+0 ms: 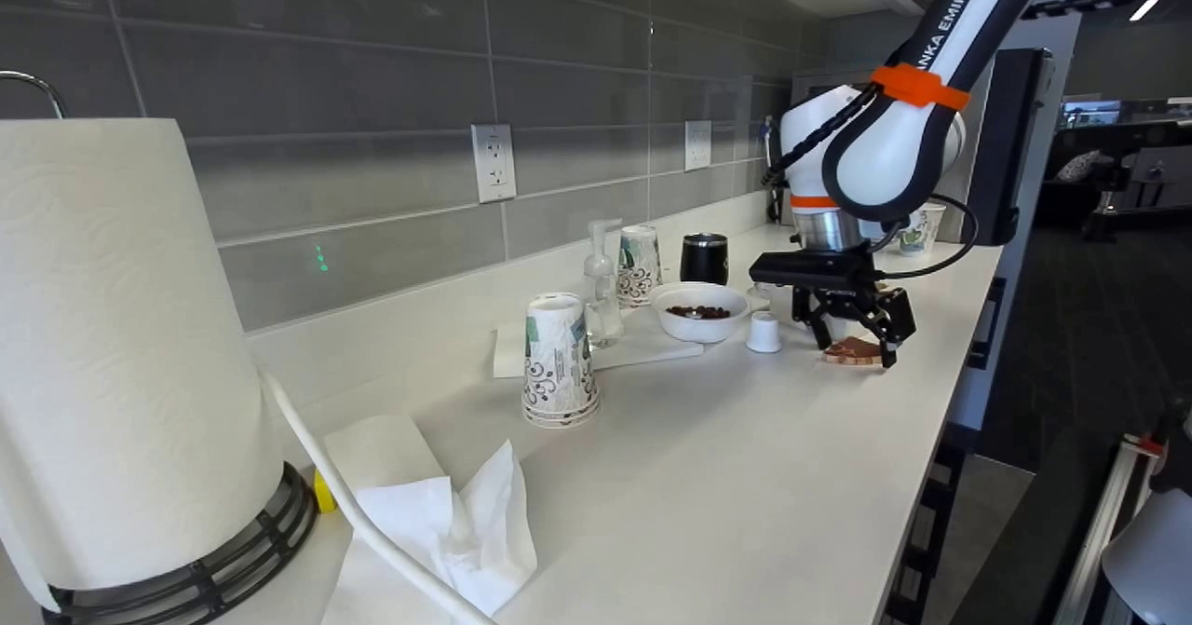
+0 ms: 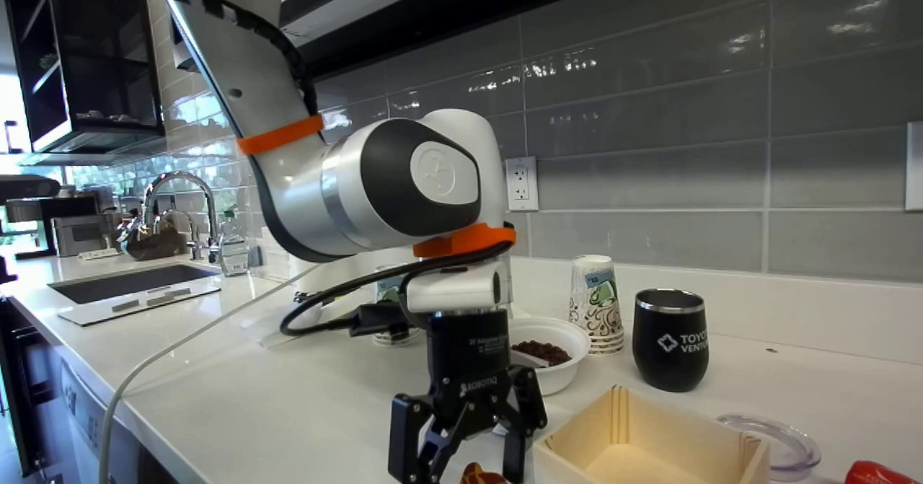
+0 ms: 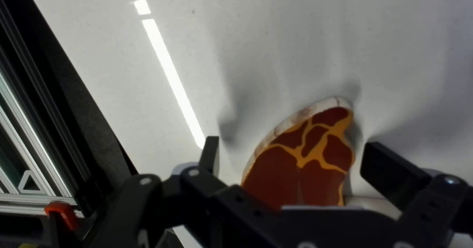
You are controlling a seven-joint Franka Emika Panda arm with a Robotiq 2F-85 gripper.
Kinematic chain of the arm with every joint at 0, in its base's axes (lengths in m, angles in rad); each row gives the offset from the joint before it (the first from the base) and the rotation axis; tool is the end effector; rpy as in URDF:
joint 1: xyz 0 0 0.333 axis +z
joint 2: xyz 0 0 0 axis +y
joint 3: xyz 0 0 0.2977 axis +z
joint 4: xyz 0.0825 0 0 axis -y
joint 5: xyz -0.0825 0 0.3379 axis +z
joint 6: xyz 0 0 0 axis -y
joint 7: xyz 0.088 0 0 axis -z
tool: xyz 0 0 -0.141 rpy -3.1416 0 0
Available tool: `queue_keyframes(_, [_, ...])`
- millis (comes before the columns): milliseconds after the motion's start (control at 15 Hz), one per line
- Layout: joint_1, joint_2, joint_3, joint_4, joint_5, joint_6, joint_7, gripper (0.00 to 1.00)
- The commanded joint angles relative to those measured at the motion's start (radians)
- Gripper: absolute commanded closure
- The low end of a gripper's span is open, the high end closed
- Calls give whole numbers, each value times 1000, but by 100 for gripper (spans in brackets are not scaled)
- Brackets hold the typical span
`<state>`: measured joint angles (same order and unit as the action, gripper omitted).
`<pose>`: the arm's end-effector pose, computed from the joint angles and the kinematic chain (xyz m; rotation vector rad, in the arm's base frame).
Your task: Put the pizza, orange block and orange object inside the wooden box.
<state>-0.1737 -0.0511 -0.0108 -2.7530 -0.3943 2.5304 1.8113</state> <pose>0.3424 -0.0673 0.2102 1.9545 -2.1207 0.0393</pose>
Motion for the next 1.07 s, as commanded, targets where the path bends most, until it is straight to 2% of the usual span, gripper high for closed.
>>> queue_keyframes(0, [10, 31, -22, 2, -84, 36, 104, 34])
queue_keyframes(267, [13, 31, -23, 0, -130, 40, 158, 61])
queue_keyframes(533, [21, 11, -23, -2, -120, 50, 150, 62])
queue_keyframes(1000, [22, -53, -46, 8, 4, 112, -18, 69])
